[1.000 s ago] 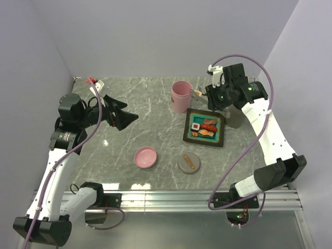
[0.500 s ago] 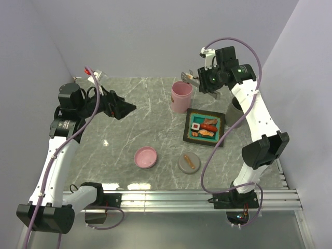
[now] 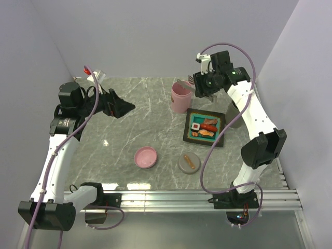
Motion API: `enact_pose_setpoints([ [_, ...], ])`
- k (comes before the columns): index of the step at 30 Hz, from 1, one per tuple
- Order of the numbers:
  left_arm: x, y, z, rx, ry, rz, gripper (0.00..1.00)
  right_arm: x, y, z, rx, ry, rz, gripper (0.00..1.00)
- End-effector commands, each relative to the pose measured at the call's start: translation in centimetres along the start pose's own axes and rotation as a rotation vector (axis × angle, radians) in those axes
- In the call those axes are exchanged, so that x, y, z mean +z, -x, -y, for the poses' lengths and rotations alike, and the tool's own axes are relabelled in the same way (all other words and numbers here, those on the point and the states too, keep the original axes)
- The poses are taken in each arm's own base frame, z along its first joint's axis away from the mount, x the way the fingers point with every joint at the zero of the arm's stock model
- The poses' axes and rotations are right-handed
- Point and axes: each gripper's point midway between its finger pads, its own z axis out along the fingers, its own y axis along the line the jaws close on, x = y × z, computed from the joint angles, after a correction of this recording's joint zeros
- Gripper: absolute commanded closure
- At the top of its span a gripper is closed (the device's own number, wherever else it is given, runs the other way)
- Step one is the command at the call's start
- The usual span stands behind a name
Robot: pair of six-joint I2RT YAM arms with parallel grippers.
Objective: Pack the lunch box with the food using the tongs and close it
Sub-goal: Place the food into the lunch box
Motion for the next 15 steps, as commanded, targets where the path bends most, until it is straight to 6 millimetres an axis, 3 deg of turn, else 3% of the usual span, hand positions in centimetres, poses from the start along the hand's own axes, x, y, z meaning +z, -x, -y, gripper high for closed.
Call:
enact_pose_setpoints([
  [1, -0.6, 1.8, 1.6, 0.032, -0.048, 0.038, 0.01, -1.4, 2.5, -0.4, -0.025, 0.000, 0.098, 0.43],
  [5, -0.7, 1.6, 1.6, 0.030, -0.048, 0.038, 0.01, -2.8, 3.1, -0.7, -0.034, 0.006, 0.124, 0.41],
  [7, -0.8, 1.6, 1.8, 0.036, -0.062, 0.031, 0.01, -3.5, 2.4, -1.1, -0.044, 0.021, 0.106, 0.41],
  [8, -0.9, 1.5, 1.8, 0.045, -0.066, 0.029, 0.01, -4.7, 2.1, -1.2, -0.049, 0.017, 0.121, 0.41],
  [15, -1.1, 2.1, 2.5, 0.084, -0.094, 0.040, 0.01, -8.7, -4.3, -1.2, -0.117, -0.045, 0.086, 0.41],
])
